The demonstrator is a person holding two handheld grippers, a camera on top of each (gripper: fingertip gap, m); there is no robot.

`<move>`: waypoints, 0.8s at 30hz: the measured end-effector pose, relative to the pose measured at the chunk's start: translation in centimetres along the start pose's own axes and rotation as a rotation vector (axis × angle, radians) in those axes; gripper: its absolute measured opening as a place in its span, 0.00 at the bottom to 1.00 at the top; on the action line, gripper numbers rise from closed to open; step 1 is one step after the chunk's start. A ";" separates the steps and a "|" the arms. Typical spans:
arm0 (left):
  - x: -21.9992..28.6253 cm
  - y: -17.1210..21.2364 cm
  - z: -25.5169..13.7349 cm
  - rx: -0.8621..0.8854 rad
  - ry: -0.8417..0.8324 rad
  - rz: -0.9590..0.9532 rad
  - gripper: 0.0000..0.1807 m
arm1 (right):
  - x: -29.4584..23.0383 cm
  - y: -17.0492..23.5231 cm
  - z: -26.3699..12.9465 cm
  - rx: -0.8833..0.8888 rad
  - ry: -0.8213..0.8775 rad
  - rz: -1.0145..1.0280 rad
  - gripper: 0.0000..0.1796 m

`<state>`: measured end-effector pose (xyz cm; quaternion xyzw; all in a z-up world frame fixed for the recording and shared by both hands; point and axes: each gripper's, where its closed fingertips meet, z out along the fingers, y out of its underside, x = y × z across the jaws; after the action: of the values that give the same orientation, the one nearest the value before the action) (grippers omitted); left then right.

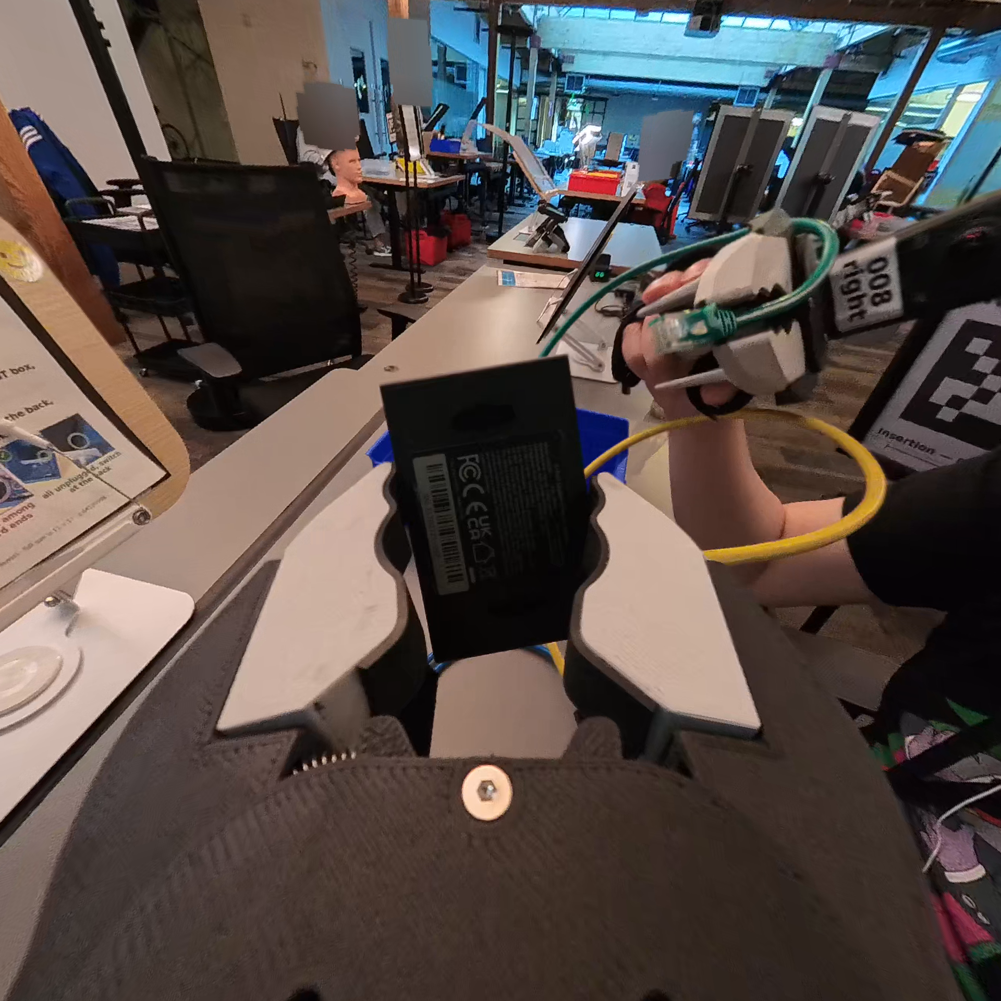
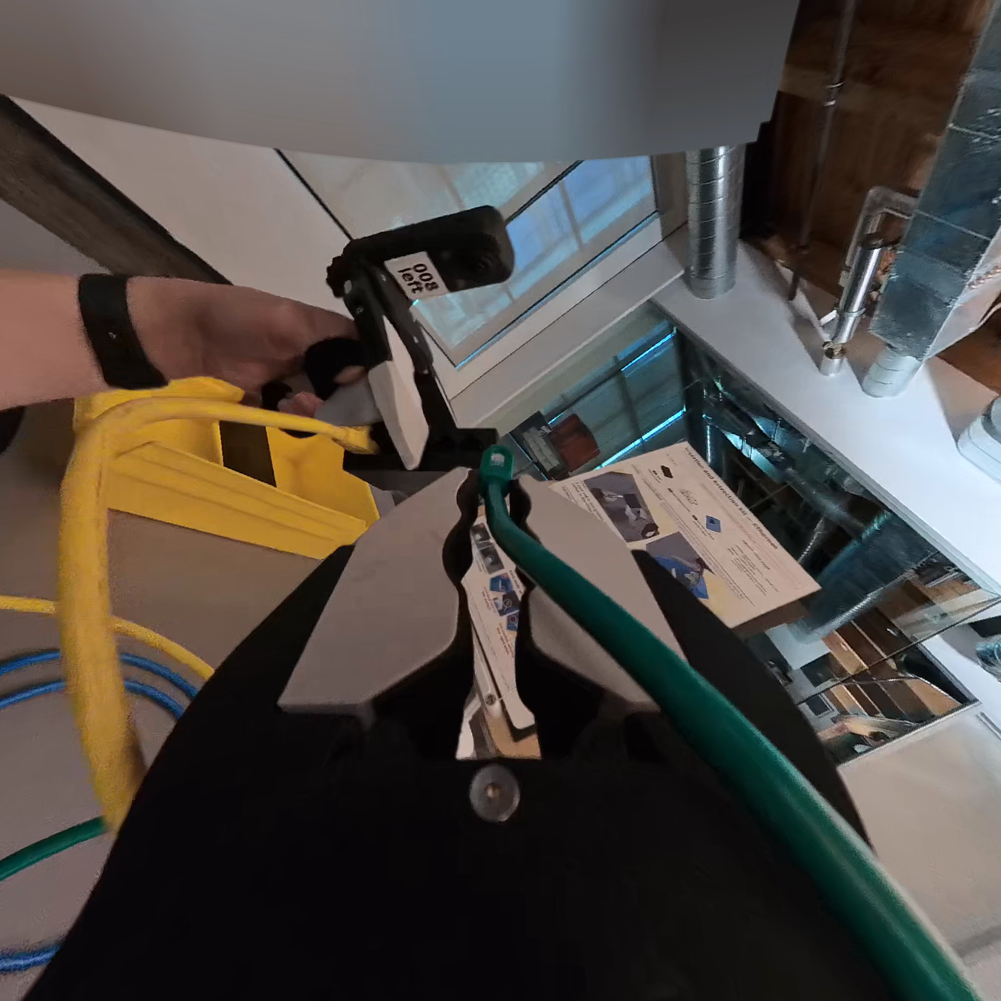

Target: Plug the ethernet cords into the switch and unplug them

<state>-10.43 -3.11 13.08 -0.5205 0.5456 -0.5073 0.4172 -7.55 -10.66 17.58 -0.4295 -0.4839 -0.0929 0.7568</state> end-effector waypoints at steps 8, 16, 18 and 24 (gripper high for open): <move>0.4 0.0 1.0 -0.034 -0.061 0.023 0.35 | -1.9 0.5 1.9 -0.058 -0.025 -0.075 0.06; 0.1 0.0 1.1 -0.057 -0.138 0.050 0.34 | -2.1 1.2 2.4 -0.097 -0.006 -0.099 0.06; 0.3 -0.2 1.1 -0.049 -0.138 0.051 0.34 | -2.1 1.2 2.5 -0.094 -0.007 -0.091 0.06; 0.4 -0.4 1.0 -0.047 -0.158 0.073 0.35 | -2.2 1.3 2.8 -0.090 -0.013 -0.055 0.06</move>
<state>-9.38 -3.57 13.36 -0.5484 0.5413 -0.4361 0.4649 -9.74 -8.39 15.51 -0.4503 -0.4957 -0.1328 0.7306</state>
